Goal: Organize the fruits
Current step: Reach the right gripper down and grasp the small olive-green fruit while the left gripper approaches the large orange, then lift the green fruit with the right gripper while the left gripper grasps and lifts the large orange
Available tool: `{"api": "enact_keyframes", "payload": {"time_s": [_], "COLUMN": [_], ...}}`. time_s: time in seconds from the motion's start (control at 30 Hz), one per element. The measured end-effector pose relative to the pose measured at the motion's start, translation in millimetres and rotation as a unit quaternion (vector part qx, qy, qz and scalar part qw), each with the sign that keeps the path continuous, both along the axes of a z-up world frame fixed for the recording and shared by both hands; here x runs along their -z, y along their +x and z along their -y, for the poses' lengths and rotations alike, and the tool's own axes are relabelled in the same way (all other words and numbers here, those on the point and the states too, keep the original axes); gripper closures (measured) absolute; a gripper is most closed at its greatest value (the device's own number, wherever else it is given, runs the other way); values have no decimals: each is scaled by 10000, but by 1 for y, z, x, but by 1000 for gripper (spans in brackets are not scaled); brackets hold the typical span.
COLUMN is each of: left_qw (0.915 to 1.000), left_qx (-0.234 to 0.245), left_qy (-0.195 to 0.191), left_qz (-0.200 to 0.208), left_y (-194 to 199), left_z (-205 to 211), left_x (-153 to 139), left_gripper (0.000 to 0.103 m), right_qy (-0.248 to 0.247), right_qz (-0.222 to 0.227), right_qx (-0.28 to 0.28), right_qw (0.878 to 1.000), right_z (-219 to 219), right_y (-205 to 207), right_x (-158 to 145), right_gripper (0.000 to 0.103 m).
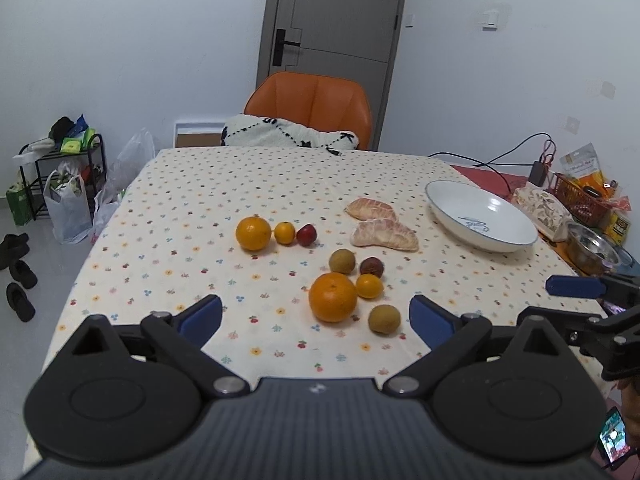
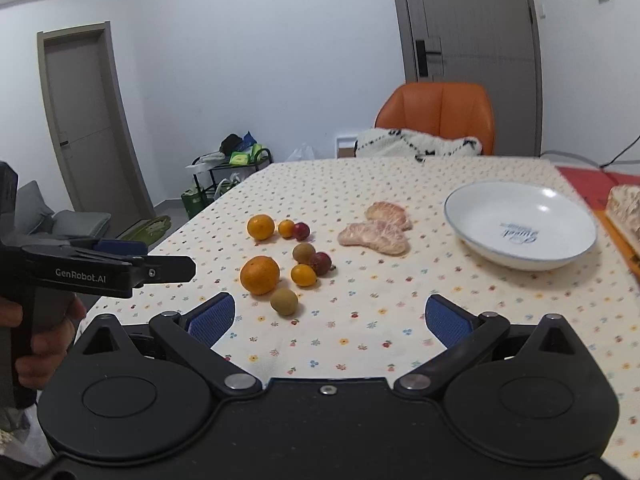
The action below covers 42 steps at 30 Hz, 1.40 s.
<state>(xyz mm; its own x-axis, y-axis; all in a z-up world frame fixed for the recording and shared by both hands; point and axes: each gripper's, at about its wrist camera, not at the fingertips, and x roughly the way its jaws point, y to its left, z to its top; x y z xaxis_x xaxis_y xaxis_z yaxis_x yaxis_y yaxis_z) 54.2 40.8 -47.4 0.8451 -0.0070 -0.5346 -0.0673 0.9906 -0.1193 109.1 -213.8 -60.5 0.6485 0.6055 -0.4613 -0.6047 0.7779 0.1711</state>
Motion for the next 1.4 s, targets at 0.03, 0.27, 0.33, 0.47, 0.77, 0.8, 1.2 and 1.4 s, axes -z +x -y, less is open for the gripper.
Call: {"api": "enact_keyframes", "payload": {"time_s": [0.03,0.27,0.33,0.47,0.77,0.8,1.2,1.4], "left_qw": [10000,9997,9995,9989,9981,9979,9972,9963], "left_qx": [-15,-31,-2,50,22,-4,97,287], "left_qy": [-42,-186,-239,-373,-493,-508,-576,-631], "left_qz": [-23,-140,-191,-278,-376,-406,-460,-516], "left_y": [3,16,21,29,43,44,59,68], "left_z": [-2,-9,-9,-11,-25,-27,-25,-11], "left_x": [2,15,19,26,35,36,40,43], "left_gripper": [6,16,20,29,38,38,38,38], "right_qy": [34,119,115,30,-107,-131,-125,14], "right_qz": [-55,-349,-391,-478,-731,-729,-865,-875], "right_qx": [-6,-52,-128,-224,-455,-470,-502,-286], "right_qw": [10000,9993,9991,9986,9962,9961,9949,9958], "right_z": [-2,-21,-27,-42,-74,-78,-88,-70], "right_y": [3,23,27,36,55,58,76,80], "right_x": [2,11,12,20,36,38,52,50], "right_gripper": [1,11,15,25,41,41,78,78]}}
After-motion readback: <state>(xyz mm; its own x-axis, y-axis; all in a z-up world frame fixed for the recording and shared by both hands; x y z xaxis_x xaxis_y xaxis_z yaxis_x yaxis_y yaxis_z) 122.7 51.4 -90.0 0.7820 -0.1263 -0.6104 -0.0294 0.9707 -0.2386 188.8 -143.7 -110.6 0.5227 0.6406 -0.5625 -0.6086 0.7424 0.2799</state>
